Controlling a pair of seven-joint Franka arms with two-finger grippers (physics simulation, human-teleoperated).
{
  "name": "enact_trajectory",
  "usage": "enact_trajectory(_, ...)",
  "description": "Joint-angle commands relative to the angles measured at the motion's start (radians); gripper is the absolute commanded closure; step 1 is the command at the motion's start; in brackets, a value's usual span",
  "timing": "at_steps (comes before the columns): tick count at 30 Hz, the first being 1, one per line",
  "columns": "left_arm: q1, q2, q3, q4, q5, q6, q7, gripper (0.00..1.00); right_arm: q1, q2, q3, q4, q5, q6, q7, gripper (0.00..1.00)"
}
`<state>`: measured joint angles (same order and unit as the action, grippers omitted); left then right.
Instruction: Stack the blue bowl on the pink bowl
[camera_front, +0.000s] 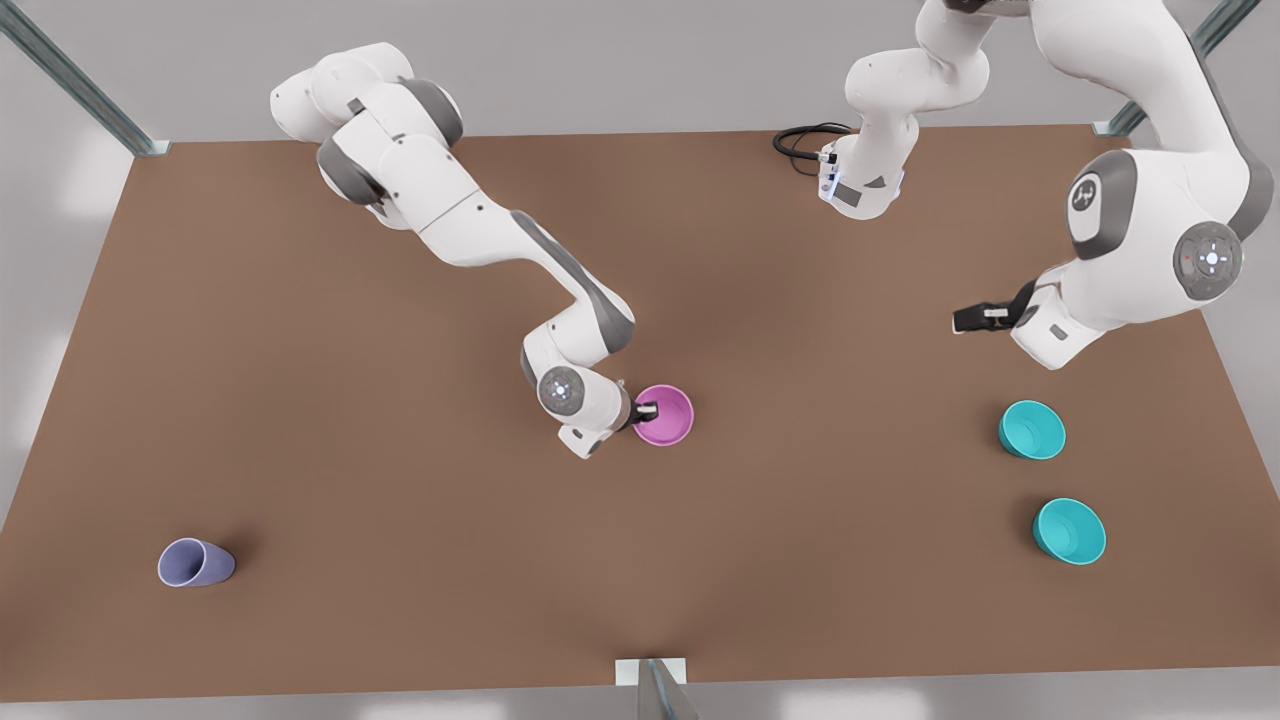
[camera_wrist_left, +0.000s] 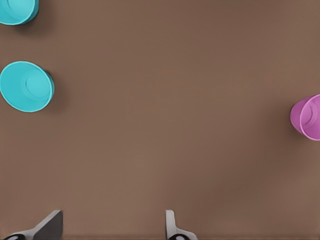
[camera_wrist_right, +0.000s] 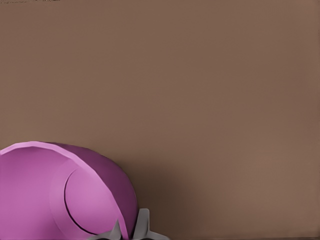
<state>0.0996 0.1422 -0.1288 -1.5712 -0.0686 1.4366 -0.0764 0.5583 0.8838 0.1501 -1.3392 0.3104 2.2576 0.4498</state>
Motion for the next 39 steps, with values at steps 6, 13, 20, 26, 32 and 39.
enact_trajectory(6,0.002,0.114,0.207,0.02,-0.048,0.114,0.283,0.0,-0.034,-0.071,-0.003,-0.009,-0.008,-0.003,0.434,0.0)
enact_trajectory(13,0.112,0.441,0.448,0.069,-0.201,0.384,0.797,0.0,-0.455,-0.195,-0.004,0.017,-0.437,-0.464,-0.352,0.0)
enact_trajectory(20,0.132,0.551,0.446,0.08,-0.292,0.493,0.816,0.0,-0.578,-0.588,-0.001,0.011,-0.449,-0.888,-0.513,0.0)
enact_trajectory(26,0.13,0.631,0.445,0.08,-0.355,0.519,0.814,0.0,-0.601,-0.74,-0.003,-0.086,-0.392,-0.886,-0.526,0.0)
enact_trajectory(32,0.13,0.657,0.446,0.082,-0.35,0.538,0.814,0.5,-0.601,-0.729,-0.003,-0.089,-0.39,-0.88,-0.526,0.0)
enact_trajectory(39,0.129,0.665,0.448,0.082,-0.39,0.536,0.802,0.79,-0.601,-0.723,-0.001,-0.089,-0.387,-0.88,-0.526,0.0)
